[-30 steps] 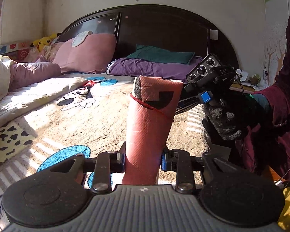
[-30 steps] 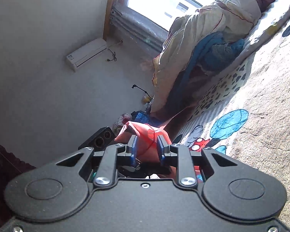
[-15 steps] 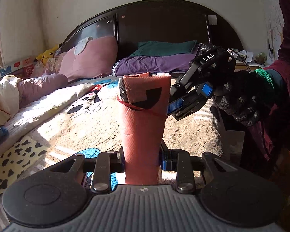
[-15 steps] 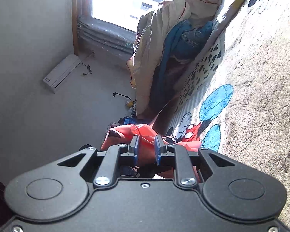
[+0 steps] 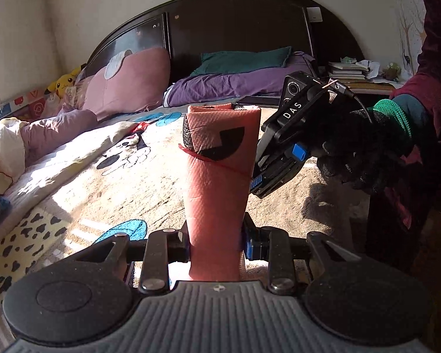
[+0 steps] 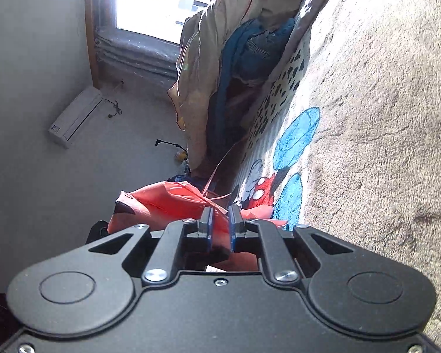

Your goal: Fold shopping bag

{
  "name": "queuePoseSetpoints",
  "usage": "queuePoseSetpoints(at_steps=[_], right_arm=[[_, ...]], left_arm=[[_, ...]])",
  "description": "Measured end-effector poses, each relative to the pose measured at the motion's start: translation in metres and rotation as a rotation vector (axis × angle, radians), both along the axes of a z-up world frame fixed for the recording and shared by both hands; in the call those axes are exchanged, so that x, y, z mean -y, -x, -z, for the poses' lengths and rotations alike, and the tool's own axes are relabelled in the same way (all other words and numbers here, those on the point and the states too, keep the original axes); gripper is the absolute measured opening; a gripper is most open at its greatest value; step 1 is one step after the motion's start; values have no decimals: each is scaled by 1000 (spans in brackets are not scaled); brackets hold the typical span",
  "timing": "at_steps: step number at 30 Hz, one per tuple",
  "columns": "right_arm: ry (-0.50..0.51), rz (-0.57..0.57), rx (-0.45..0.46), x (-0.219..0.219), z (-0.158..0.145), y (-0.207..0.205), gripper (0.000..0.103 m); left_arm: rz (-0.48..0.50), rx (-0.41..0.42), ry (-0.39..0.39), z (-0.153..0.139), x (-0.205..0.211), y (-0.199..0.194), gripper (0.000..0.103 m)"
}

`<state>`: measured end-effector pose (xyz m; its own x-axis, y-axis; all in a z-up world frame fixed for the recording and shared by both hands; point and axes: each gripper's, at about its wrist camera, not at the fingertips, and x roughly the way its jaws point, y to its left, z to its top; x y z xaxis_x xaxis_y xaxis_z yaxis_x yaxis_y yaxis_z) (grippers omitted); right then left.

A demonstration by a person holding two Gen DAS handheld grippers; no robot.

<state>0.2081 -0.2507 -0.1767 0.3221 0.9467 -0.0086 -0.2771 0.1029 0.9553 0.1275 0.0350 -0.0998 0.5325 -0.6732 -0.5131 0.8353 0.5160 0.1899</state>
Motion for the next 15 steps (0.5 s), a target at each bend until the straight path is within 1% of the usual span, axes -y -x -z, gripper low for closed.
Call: queuePoseSetpoints(at_steps=[3,4,5,6,8,10,12,15], right_arm=[[-116,-29,-147,0,25,-3,8],[-153,-41,-198,0,34,-3,12],[-145,-49,-200,0,35,-3,18],[-130,-55,-190,1,34,-3,18],[-52,-51,-93,6,19,-4,18],[4,-38,6,14,1,-6,18],[99,-33,115,15,-14,-4,18],[177,-26,226,18,-28,-3,18]], left_arm=[[1,-11,9,0,-2,0,29],[2,-13,10,0,-2,-1,29],[3,-16,11,0,-2,-1,29],[12,-6,1,0,-1,0,29],[33,26,-34,0,5,4,29],[54,55,-67,0,10,8,28],[83,93,-116,0,14,12,28],[113,126,-162,1,19,17,28]])
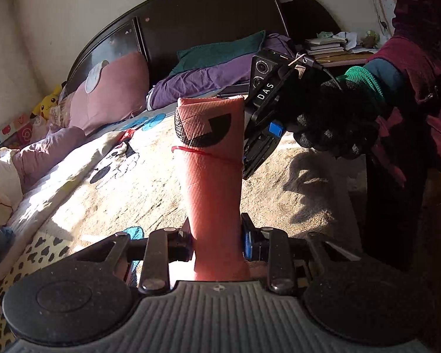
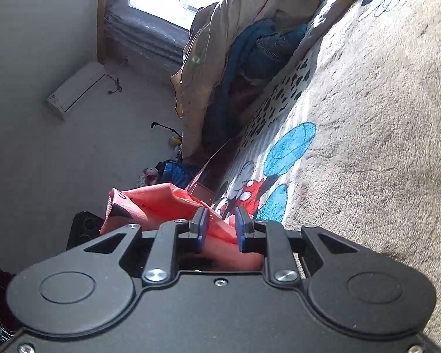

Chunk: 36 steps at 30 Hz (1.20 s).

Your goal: Fold shopping bag

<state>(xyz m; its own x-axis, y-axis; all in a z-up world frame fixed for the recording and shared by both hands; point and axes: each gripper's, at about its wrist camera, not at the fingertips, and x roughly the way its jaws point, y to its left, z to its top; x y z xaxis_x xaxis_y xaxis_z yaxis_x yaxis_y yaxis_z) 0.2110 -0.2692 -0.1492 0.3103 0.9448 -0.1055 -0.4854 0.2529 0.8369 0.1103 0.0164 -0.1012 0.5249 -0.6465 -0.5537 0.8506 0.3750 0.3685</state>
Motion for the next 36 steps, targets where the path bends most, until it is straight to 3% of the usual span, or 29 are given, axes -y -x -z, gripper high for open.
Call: queuePoseSetpoints(at_steps=[3,7,8,9,12,13,15,17,19,22,26,28,32,34,36], right_arm=[[42,-16,85,3,-8,0,18],[204,-93,351,5,-24,9,18],[238,-99,401,5,-25,11,21],[273,-104,449,5,-25,12,29],[329,-92,519,8,-27,15,30],[363,-73,563,8,-29,18,23],[325,-50,576,15,-31,12,23],[261,-39,565,24,-34,3,23],[340,-29,580,24,-38,1,23],[241,-33,505,37,-38,-6,23],[137,-74,537,39,-47,1,23],[87,-92,567,35,-55,6,40],[59,-76,565,20,-57,6,53],[84,-95,585,8,-59,4,65],[135,-126,646,-3,-62,6,69]], left_arm=[[31,25,-38,0,5,4,27],[94,80,-107,2,12,15,27],[113,102,-129,4,13,19,27],[142,128,-166,6,17,23,27],[196,158,-212,8,23,30,27],[213,167,-226,9,25,32,27],[286,187,-278,18,34,43,27],[260,176,-262,19,38,43,27],[236,180,-253,15,37,38,26],[152,115,-158,8,26,23,26],[32,37,-61,2,13,0,26],[-33,-28,-7,-2,13,-13,26],[-87,-109,96,0,-1,-32,26],[-69,-115,122,0,-10,-35,26],[-47,-121,143,0,-20,-30,26]])
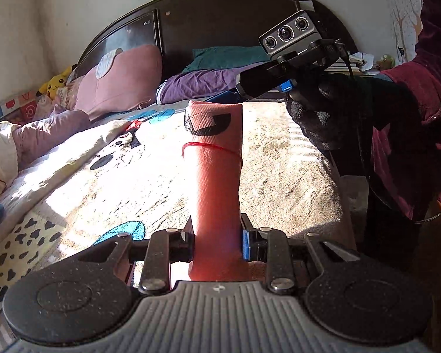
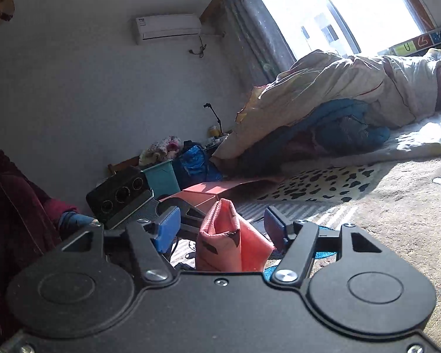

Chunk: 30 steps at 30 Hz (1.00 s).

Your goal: Fold shopping bag

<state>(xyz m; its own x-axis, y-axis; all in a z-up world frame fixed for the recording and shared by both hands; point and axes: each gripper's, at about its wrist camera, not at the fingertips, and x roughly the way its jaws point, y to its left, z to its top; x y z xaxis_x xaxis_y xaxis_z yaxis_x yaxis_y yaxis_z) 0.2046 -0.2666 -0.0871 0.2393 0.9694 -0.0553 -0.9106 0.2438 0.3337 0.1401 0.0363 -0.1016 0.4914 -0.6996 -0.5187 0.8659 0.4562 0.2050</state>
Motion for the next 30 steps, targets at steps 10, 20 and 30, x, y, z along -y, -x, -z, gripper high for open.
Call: queuePoseSetpoints(at_steps=[10,20,30], right_arm=[[104,-128,51,-34,0,6,61],[-4,10,-170,-15,15,7,40],[40,-63,64,1,19,31,38]], left_arm=[[39,165,-105,4,10,34,26],[-28,290,-199,5,29,43,47],[-15,5,-19,-8,-16,19,62]])
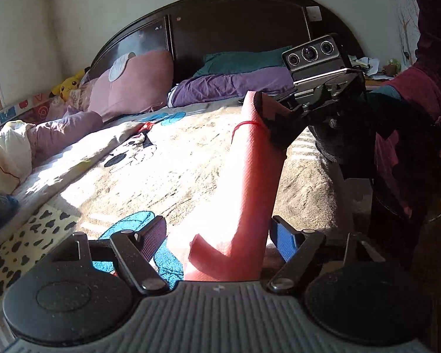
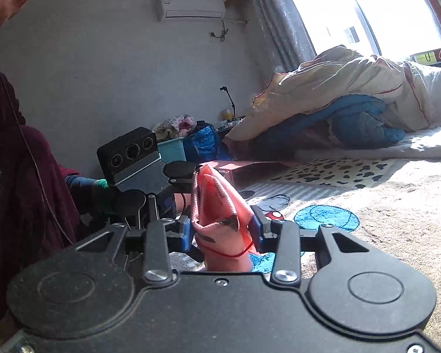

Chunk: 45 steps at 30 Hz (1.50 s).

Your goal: Fold shopping bag

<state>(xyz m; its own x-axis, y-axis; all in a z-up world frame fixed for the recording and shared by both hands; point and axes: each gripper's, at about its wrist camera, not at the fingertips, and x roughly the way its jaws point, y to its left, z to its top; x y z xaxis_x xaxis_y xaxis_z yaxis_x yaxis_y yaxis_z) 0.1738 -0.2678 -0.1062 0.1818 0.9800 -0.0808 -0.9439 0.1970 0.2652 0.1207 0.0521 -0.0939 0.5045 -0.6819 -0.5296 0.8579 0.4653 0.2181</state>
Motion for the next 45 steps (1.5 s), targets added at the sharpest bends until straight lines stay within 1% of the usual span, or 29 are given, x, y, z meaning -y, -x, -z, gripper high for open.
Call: queuePoseSetpoints(at_steps=[1,2,3,5,7,9,10,11,13,14,16,18,19,20,22,23,24,26,27,30,31,32,33,34,37,39,40,42,45], right_arm=[[4,-2,13,0,-1,1,38],[9,-5,26,1,-1,1,38],[16,-12,42,2,-2,1,38],[29,-28,74,1,-4,3,39],[51,-53,105,-2,-6,5,39],[82,-62,166,-4,-10,11,39],[106,-61,208,-6,-14,15,38],[120,-54,236,-6,-17,18,38],[151,-12,328,-11,-26,22,38],[156,8,339,-13,-28,21,38],[183,56,366,-18,-30,17,38],[245,81,389,-28,-27,15,42],[274,78,411,-32,-24,18,42],[285,68,412,-35,-23,19,42],[278,80,373,-36,-23,18,39],[285,83,372,-37,-24,18,39],[299,86,391,-38,-24,20,38],[309,82,395,-39,-25,21,38],[310,86,399,-39,-25,21,38],[312,99,394,-40,-26,16,38],[311,100,389,-41,-27,14,38],[310,97,386,-43,-27,13,38],[305,93,376,-44,-28,12,38],[299,92,370,-46,-28,11,38],[280,82,357,-52,-30,8,38],[270,77,353,-56,-31,7,38],[266,75,353,-58,-32,7,38],[264,68,354,-63,-33,8,38],[259,59,364,-72,-33,11,38]], left_arm=[[26,-6,-3,0,1,-1,53],[50,-9,-21,0,4,-2,51],[67,-18,-43,3,9,-5,41],[95,-27,-94,12,18,-11,40],[98,-69,-94,19,20,-20,41],[107,-69,-118,18,22,-22,37],[115,-44,-152,16,26,-19,35],[111,13,-200,12,31,-16,34],[91,138,-293,4,39,-11,33],[63,216,-347,1,43,-12,33],[30,234,-358,4,47,-17,33],[15,238,-403,21,54,-18,32],[0,235,-395,27,54,-18,32],[-16,231,-383,33,53,-17,32],[-29,245,-399,33,55,-16,33],[-32,261,-405,34,56,-14,33],[-29,276,-405,35,55,-12,37],[-16,271,-382,33,49,-11,51],[-19,230,-366,26,43,-12,66],[-36,108,-311,4,23,-15,67],[-82,59,-215,-11,9,-17,67],[-131,8,-109,-27,-6,-18,65],[-160,-23,16,-41,-20,-18,46],[-170,-49,122,-52,-29,-19,23],[-155,-113,287,-65,-35,-27,16],[-140,-157,346,-65,-30,-32,16],[-137,-165,341,-63,-28,-32,14],[-174,-185,334,-59,-31,-31,14],[-226,-205,290,-57,-43,-31,13]])
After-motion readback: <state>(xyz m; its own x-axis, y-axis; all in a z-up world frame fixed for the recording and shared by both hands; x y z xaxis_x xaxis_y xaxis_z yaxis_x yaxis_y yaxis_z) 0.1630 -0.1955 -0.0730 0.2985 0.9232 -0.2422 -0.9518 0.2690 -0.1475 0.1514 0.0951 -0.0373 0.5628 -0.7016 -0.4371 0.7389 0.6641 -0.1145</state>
